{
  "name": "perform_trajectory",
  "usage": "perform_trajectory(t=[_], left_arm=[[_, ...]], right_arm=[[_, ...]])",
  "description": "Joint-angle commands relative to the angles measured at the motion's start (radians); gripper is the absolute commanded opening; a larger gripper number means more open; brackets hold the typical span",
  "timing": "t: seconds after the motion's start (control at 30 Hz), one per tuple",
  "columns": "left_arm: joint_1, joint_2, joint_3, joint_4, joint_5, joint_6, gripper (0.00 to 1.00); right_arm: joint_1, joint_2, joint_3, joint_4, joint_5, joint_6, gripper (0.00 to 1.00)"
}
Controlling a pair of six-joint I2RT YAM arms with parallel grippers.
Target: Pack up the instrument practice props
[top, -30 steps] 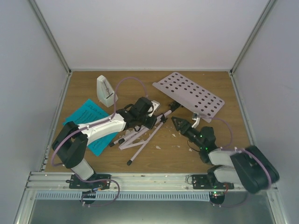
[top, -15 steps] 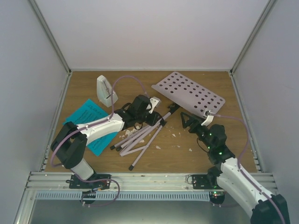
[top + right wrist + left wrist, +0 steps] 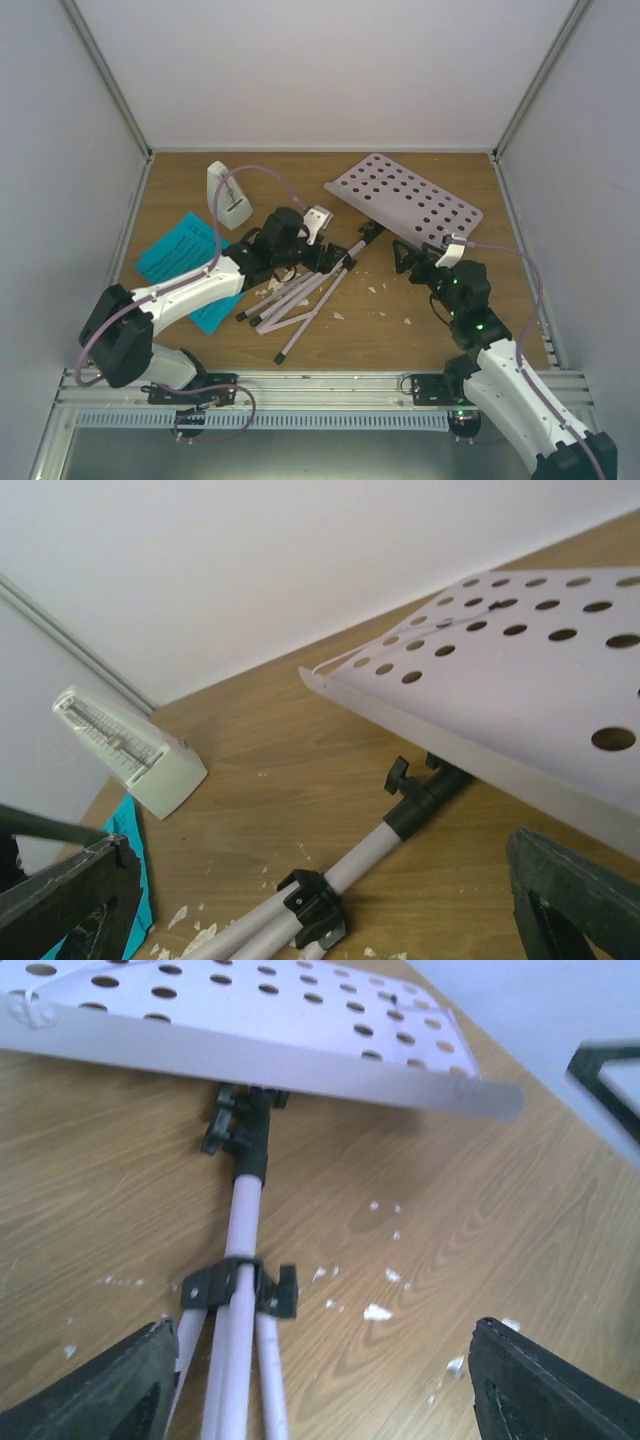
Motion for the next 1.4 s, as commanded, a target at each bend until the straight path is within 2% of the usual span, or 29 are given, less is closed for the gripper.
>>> perform_trajectory(t=[0.0, 0.1, 0.13, 0.23, 0.4, 0.73, 0.93, 1.23, 1.37], left_arm=[[-0.002, -0.077, -0.1, -0.016, -0.03, -0.022, 0.85], [-0.041, -0.119, -0.155, -0.079, -0.094, -0.042, 0.98], [-0.062, -0.128, -0.162, -0.118, -0.123, -0.05, 0.99], [-0.119, -0.129, -0.164, -0.205, -0.195, -0.08, 0.99], [-0.173, -0.087, -0.15, -0.302, -0.236, -0.131, 0.99], [-0.308, 0.065, -0.112, -0.379, -0.45, -0.25, 0.99], [-0.359, 0.085, -0.125, -0.411, -0.539, -0.325, 0.99], [-0.362, 0.08, -0.096, -0.494, -0.628, -0.351, 0.99], [-0.355, 0.03, -0.058, -0.517, -0.637, -0.378, 0.99]], right_arm=[[-0.011, -0.027, 0.055, -0.064, 0.028, -0.073, 1.0], [-0.014, -0.038, 0.046, -0.062, 0.031, -0.073, 0.99], [-0.014, -0.039, 0.04, -0.058, 0.032, -0.07, 1.0], [-0.018, -0.037, 0.019, -0.042, 0.024, -0.051, 1.0], [-0.022, -0.038, 0.004, -0.029, 0.006, -0.033, 1.0], [-0.028, -0.078, -0.008, -0.054, 0.012, -0.022, 1.0], [-0.031, -0.101, -0.027, -0.058, 0.012, 0.0, 1.0], [-0.032, -0.109, -0.048, -0.041, -0.012, 0.04, 1.0], [-0.032, -0.122, -0.054, -0.048, -0.014, 0.046, 1.0]])
